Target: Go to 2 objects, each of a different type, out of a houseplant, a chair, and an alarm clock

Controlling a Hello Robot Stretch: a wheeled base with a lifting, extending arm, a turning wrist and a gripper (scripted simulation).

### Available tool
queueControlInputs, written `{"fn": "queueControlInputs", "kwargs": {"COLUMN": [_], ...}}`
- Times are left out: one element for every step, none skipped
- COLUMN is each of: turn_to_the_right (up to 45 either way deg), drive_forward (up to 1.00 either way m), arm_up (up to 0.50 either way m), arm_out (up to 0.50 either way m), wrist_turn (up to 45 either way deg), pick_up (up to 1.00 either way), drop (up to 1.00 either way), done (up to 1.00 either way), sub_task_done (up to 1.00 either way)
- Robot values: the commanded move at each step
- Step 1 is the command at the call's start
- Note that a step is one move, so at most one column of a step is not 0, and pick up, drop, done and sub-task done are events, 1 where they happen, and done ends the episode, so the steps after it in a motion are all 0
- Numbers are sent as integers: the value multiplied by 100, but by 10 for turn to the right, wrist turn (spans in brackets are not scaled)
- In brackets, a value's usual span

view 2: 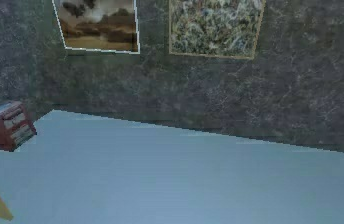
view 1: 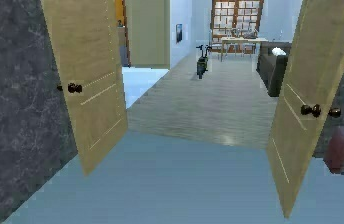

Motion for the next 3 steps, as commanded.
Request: {"fn": "queueControlInputs", "kwargs": {"turn_to_the_right": [90, 0, 30], "drive_forward": [0, 100, 0], "arm_up": [0, 0, 0], "arm_out": [0, 0, 0], "wrist_turn": [0, 0, 0], "pick_up": [0, 0, 0], "drop": [0, 0, 0], "done": [0, 0, 0], "sub_task_done": [0, 0, 0]}}
